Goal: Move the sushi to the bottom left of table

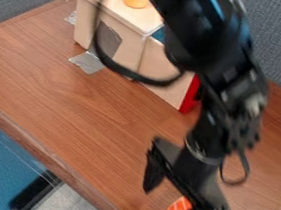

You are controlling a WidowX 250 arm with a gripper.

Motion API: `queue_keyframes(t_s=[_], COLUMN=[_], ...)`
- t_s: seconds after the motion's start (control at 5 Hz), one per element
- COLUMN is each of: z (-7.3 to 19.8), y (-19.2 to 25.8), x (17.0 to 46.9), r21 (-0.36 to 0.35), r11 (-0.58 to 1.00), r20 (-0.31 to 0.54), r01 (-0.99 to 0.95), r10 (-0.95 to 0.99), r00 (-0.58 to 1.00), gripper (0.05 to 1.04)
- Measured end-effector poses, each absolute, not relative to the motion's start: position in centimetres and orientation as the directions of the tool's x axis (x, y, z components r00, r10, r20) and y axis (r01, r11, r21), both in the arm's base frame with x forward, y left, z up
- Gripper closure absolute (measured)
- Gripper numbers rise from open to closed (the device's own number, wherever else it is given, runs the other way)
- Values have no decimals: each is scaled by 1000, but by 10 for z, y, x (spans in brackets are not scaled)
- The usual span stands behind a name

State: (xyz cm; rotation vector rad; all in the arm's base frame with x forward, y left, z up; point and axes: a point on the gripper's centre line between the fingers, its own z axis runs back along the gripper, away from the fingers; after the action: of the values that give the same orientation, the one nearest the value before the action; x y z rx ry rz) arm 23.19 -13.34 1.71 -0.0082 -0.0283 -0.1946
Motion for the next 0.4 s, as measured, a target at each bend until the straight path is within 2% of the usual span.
queue_keyframes(t_s=[0.4], z=[4], y=[-148], x=[239], r21=[0], r11=[974], r20=[26], r01=[225], r10=[-225], r00=[974], gripper=[121])
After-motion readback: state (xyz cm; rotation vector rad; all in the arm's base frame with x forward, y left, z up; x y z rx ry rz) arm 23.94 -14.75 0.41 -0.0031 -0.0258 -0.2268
